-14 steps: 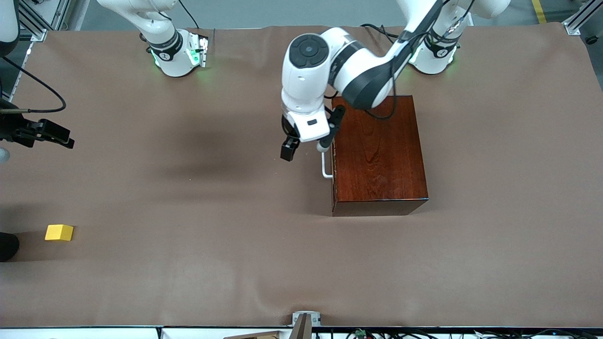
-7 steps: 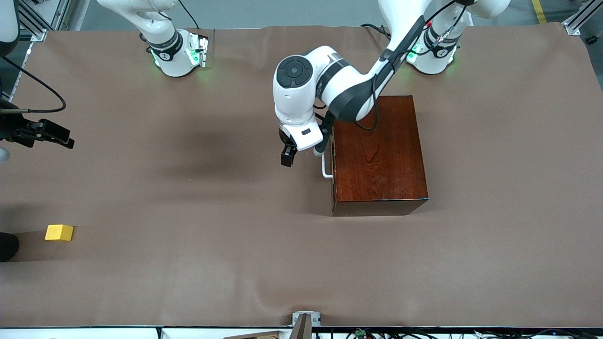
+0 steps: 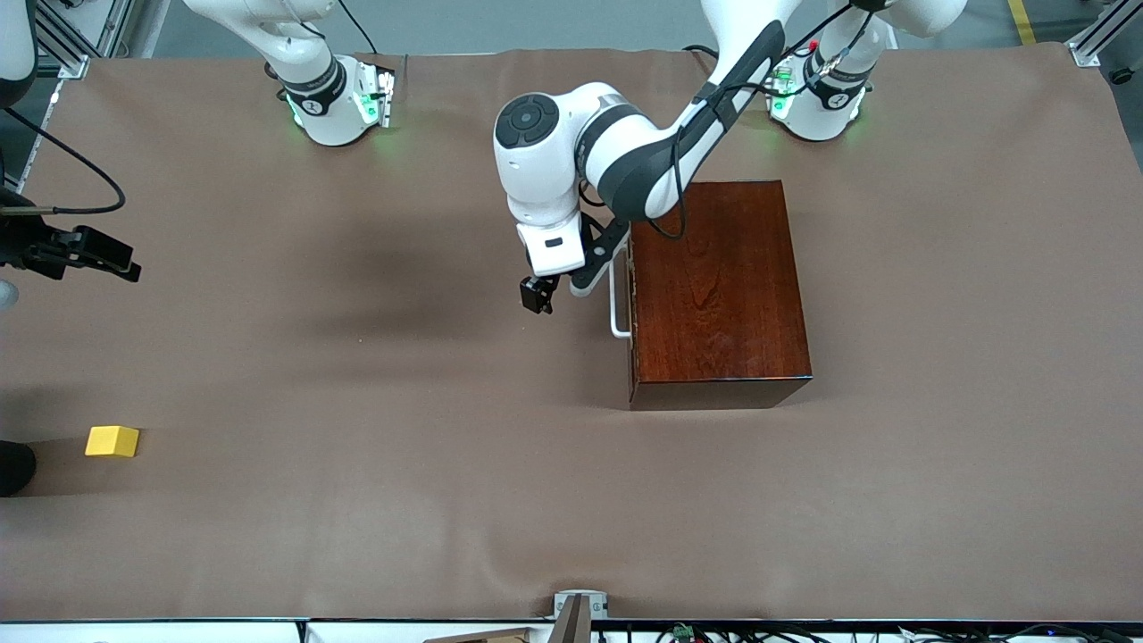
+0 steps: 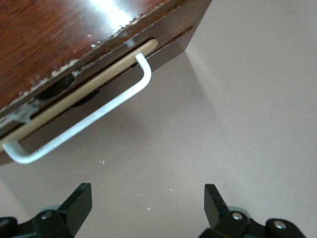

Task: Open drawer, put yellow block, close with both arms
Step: 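Lower the left gripper beside the box to the white drawer handle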

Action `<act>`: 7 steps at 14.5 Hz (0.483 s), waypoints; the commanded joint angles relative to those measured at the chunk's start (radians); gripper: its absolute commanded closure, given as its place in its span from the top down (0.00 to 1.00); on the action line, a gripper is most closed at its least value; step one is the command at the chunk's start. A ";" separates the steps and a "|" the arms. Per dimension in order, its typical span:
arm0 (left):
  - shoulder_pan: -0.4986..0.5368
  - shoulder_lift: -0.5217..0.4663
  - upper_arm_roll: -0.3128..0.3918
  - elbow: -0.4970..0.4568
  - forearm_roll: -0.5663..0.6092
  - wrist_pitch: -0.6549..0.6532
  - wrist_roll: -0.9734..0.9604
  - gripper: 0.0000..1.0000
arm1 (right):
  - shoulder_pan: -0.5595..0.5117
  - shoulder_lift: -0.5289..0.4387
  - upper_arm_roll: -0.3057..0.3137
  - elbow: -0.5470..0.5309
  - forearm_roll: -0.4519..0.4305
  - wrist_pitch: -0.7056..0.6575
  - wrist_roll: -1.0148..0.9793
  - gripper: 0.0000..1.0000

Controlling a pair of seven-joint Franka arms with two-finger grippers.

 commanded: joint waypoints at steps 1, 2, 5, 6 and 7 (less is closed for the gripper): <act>-0.005 0.031 0.000 0.024 0.031 -0.016 0.088 1.00 | 0.008 -0.017 -0.003 -0.014 0.004 0.001 0.015 1.00; -0.008 0.037 0.000 0.024 0.031 -0.016 0.119 1.00 | 0.006 -0.016 -0.003 -0.014 0.004 0.001 0.015 1.00; -0.008 0.049 -0.001 0.024 0.022 -0.016 0.250 1.00 | 0.006 -0.015 -0.005 -0.014 0.004 0.001 0.015 1.00; -0.008 0.049 -0.001 0.024 0.020 -0.016 0.293 1.00 | 0.006 -0.015 -0.005 -0.014 0.004 0.001 0.015 1.00; -0.008 0.049 -0.001 0.021 0.020 -0.018 0.343 1.00 | 0.006 -0.015 -0.005 -0.014 0.004 0.001 0.015 1.00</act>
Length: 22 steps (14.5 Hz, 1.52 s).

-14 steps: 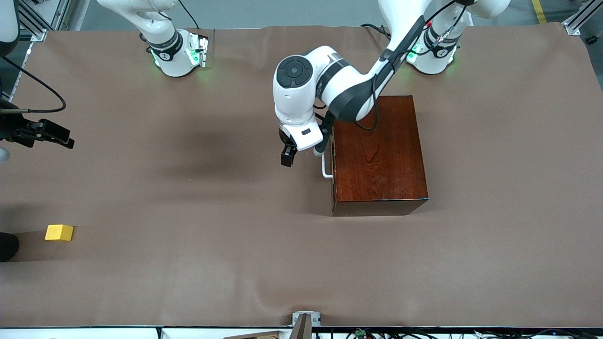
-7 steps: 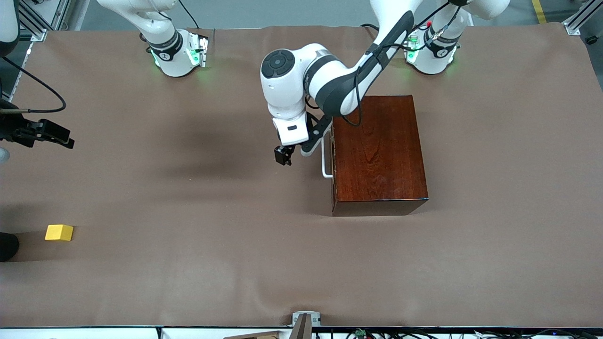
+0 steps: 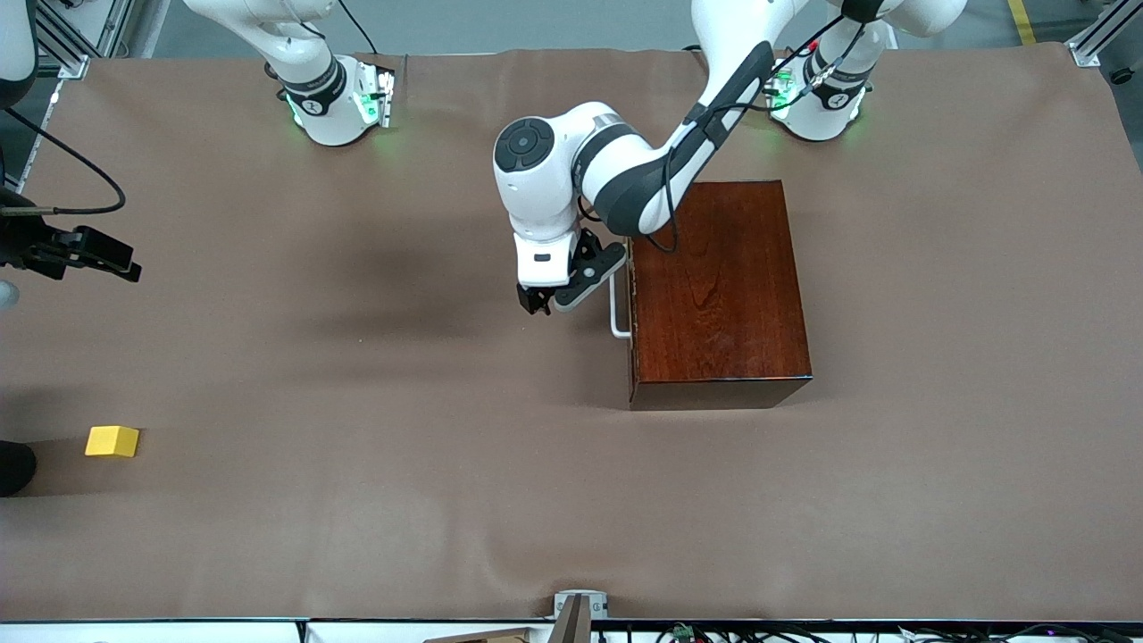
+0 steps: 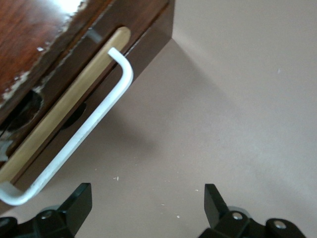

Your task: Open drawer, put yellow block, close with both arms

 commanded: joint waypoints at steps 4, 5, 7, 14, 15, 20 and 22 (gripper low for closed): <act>0.006 0.007 0.003 0.025 0.018 -0.082 0.346 1.00 | 0.006 -0.015 -0.004 -0.012 0.004 0.001 0.014 1.00; 0.012 0.005 0.006 0.025 0.017 -0.102 0.417 1.00 | 0.006 -0.015 -0.004 -0.014 0.004 0.001 0.014 1.00; 0.022 0.007 0.006 0.024 0.017 -0.123 0.468 1.00 | 0.006 -0.015 -0.003 -0.014 0.004 0.001 0.014 1.00; 0.017 0.048 0.009 0.021 0.031 -0.125 0.483 1.00 | 0.006 -0.015 -0.004 -0.012 0.004 -0.001 0.014 1.00; 0.014 0.054 0.009 0.021 0.032 -0.125 0.485 1.00 | 0.006 -0.015 -0.004 -0.012 0.004 -0.001 0.014 1.00; 0.009 0.063 0.004 0.022 0.032 -0.125 0.520 1.00 | 0.006 -0.015 -0.004 -0.014 0.004 -0.001 0.014 1.00; 0.009 0.060 0.004 0.024 0.028 -0.129 0.586 1.00 | 0.006 -0.015 -0.004 -0.014 0.004 -0.001 0.014 1.00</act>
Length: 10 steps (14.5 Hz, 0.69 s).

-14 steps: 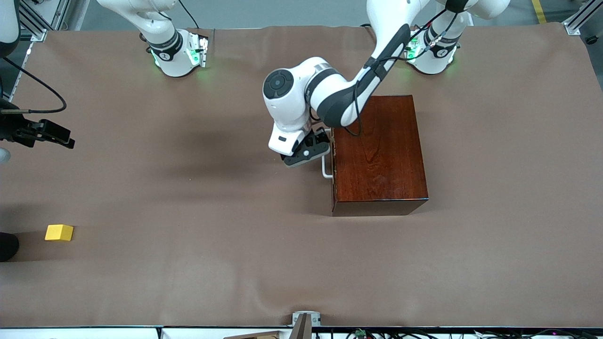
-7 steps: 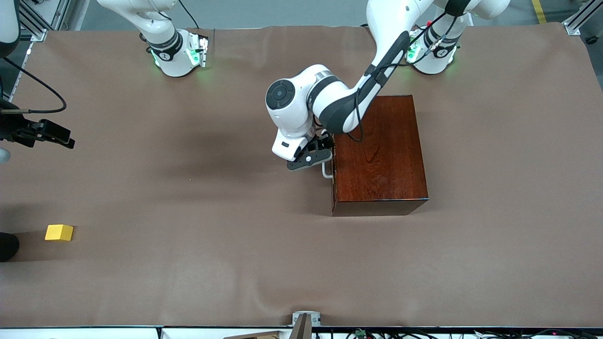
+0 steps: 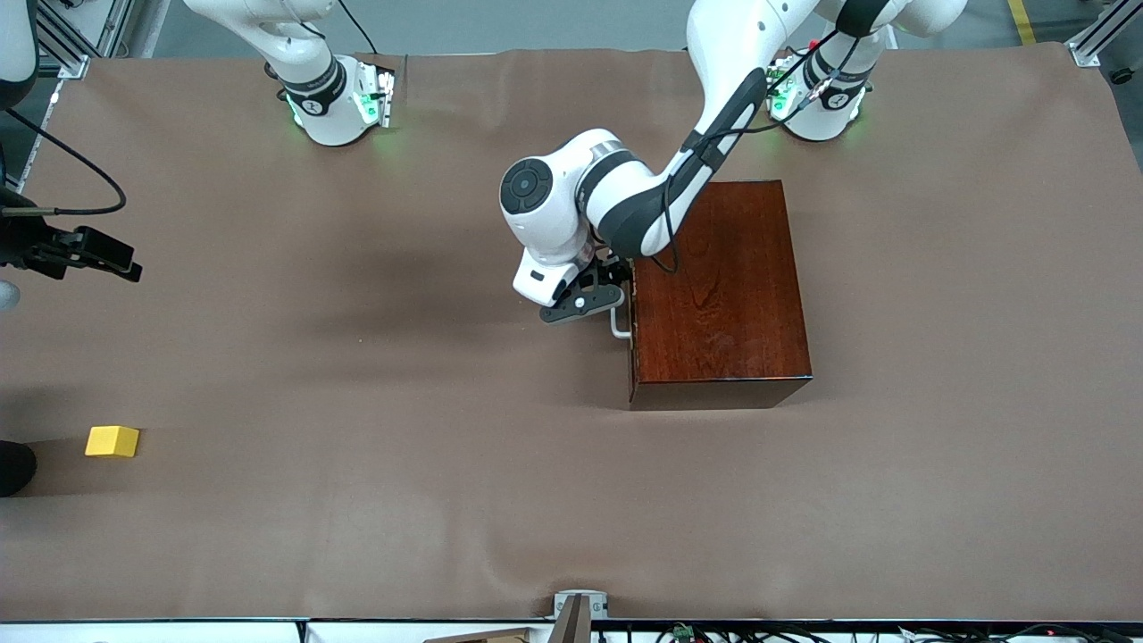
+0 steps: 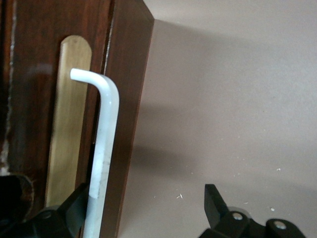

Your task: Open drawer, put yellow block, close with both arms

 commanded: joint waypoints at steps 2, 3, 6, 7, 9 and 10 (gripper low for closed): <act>-0.001 0.012 -0.006 0.027 0.023 -0.022 0.080 1.00 | 0.006 -0.016 -0.004 -0.012 0.004 0.000 0.012 1.00; -0.001 0.015 -0.006 0.029 0.022 -0.020 0.080 1.00 | 0.006 -0.016 -0.004 -0.012 0.004 0.000 0.012 1.00; -0.012 0.018 -0.009 0.032 0.013 -0.017 0.067 1.00 | 0.006 -0.016 -0.004 -0.012 0.004 -0.002 0.012 1.00; -0.016 0.023 -0.009 0.033 0.003 -0.014 0.055 1.00 | 0.006 -0.016 -0.004 -0.012 0.004 0.000 0.012 1.00; -0.021 0.029 -0.009 0.035 -0.001 0.001 0.044 1.00 | 0.006 -0.016 -0.004 -0.012 0.004 0.000 0.012 1.00; -0.026 0.030 -0.010 0.038 -0.001 0.008 0.044 1.00 | 0.006 -0.016 -0.004 -0.014 0.004 0.000 0.012 1.00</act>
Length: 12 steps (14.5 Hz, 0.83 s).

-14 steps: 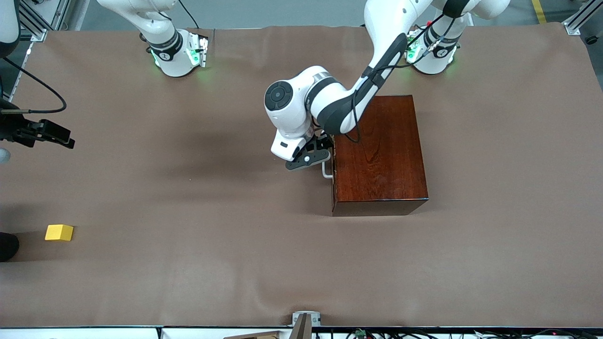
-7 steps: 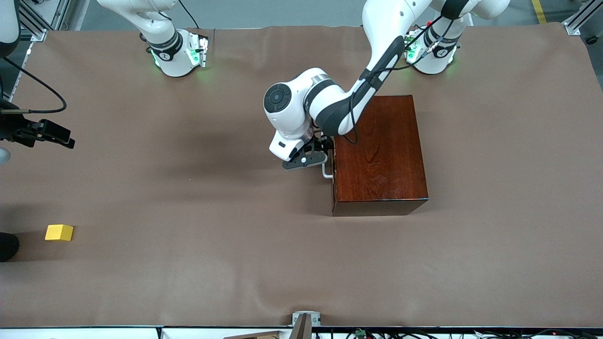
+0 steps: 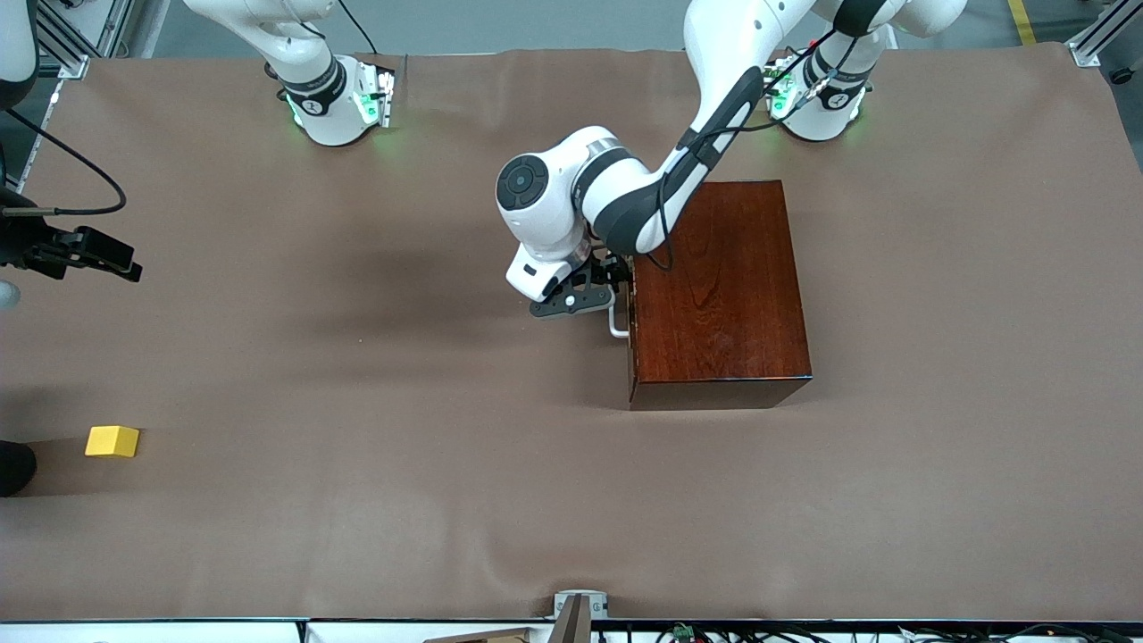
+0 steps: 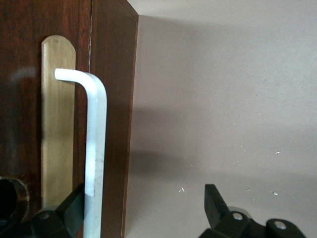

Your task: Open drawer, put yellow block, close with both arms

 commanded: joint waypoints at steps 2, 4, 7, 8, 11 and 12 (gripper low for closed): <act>-0.018 0.029 -0.008 0.044 -0.001 0.016 -0.021 1.00 | 0.005 -0.015 -0.004 -0.013 0.004 0.000 0.011 1.00; -0.032 0.032 -0.008 0.046 -0.001 0.044 -0.029 1.00 | 0.005 -0.014 -0.004 -0.013 0.004 0.000 0.011 1.00; -0.044 0.048 -0.008 0.047 -0.001 0.099 -0.059 1.00 | 0.005 -0.014 -0.004 -0.013 0.004 0.000 0.011 1.00; -0.046 0.051 -0.008 0.047 -0.001 0.118 -0.066 1.00 | 0.005 -0.014 -0.004 -0.013 0.004 0.000 0.011 1.00; -0.059 0.059 -0.008 0.049 -0.003 0.183 -0.067 1.00 | 0.005 -0.014 -0.004 -0.013 0.004 0.000 0.011 1.00; -0.062 0.063 -0.008 0.050 -0.003 0.205 -0.067 1.00 | 0.003 -0.014 -0.004 -0.013 0.004 0.000 0.011 1.00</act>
